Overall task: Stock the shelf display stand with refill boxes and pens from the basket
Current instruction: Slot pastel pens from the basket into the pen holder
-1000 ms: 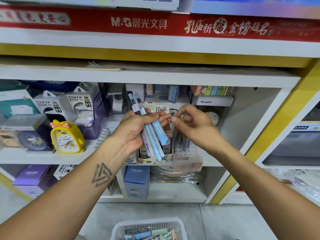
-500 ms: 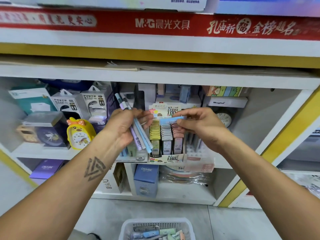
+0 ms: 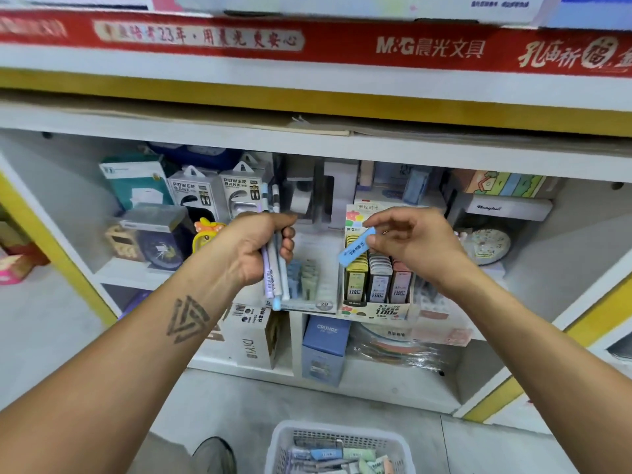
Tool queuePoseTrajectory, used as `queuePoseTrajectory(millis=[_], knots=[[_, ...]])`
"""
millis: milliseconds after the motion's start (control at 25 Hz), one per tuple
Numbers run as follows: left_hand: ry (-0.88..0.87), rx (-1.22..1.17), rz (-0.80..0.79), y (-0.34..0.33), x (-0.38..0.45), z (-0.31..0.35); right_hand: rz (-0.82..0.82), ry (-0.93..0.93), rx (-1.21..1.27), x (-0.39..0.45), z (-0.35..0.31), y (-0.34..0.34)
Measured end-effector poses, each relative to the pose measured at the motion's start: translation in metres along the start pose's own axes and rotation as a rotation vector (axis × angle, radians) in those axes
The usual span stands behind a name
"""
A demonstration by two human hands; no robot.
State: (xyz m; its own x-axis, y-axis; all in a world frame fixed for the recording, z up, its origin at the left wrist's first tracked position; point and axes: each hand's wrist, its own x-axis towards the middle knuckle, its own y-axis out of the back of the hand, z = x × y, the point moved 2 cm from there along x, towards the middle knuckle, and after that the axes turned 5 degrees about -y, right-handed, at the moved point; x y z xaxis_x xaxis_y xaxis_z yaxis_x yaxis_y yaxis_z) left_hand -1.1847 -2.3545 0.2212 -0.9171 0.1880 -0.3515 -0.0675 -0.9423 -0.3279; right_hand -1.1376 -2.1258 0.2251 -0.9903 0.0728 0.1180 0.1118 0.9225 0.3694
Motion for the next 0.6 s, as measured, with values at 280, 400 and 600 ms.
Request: queuePoseTrajectory(millis=[280,400,600], knots=[[0.05,0.097,-0.001,0.04,-0.007,-0.002,0.017,0.123,-0.381,0.009,-0.003,-0.046],[0.053,0.086,-0.012,0.052,-0.009,-0.001,0.074,0.123,-0.354,0.019,-0.004,-0.055],[0.04,0.07,-0.008,0.067,-0.009,0.003,0.118,0.29,-0.565,0.039,-0.006,-0.079]])
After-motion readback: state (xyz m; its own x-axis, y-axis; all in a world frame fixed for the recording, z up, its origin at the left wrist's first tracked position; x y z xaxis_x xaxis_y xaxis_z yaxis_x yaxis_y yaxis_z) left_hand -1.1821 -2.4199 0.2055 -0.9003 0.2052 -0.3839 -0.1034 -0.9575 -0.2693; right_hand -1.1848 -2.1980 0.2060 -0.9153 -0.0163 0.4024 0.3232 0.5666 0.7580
